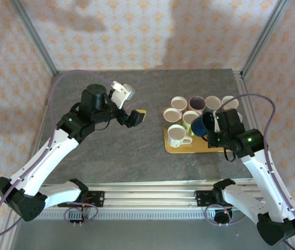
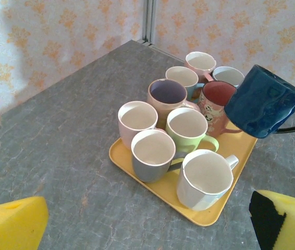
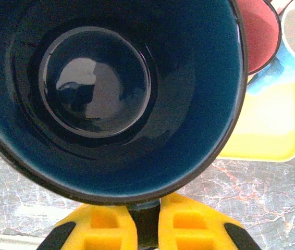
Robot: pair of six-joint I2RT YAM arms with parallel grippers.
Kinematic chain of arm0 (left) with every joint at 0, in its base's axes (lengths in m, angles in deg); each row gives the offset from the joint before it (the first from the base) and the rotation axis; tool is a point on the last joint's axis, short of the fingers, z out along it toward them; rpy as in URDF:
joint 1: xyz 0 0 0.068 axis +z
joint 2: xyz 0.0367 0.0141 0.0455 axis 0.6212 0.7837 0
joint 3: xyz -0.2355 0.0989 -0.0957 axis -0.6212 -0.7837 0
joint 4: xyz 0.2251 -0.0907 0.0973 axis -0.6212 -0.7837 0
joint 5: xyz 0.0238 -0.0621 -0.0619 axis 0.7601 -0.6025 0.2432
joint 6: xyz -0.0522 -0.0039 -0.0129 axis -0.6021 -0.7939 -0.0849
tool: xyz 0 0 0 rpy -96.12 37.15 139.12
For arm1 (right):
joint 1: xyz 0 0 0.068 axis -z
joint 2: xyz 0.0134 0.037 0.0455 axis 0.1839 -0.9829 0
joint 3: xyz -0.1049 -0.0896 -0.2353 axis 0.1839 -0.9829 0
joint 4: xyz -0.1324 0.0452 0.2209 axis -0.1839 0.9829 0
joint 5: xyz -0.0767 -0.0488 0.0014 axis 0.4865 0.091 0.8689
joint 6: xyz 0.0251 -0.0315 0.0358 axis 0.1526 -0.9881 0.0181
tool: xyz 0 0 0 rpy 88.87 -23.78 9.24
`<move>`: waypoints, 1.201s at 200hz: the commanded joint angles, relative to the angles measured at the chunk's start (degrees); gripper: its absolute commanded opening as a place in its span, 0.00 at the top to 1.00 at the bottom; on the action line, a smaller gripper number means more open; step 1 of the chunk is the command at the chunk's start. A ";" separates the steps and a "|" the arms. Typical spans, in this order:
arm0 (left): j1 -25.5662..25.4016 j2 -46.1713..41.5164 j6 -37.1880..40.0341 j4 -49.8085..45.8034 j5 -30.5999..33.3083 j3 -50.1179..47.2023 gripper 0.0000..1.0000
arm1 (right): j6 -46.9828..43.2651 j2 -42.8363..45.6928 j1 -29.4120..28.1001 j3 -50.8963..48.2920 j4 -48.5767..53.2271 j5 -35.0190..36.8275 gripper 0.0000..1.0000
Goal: Turn the mug right side up
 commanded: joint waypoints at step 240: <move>-0.34 -3.07 4.38 0.85 1.58 -4.36 0.00 | -30.35 -2.25 7.40 -5.90 -5.65 -1.30 1.00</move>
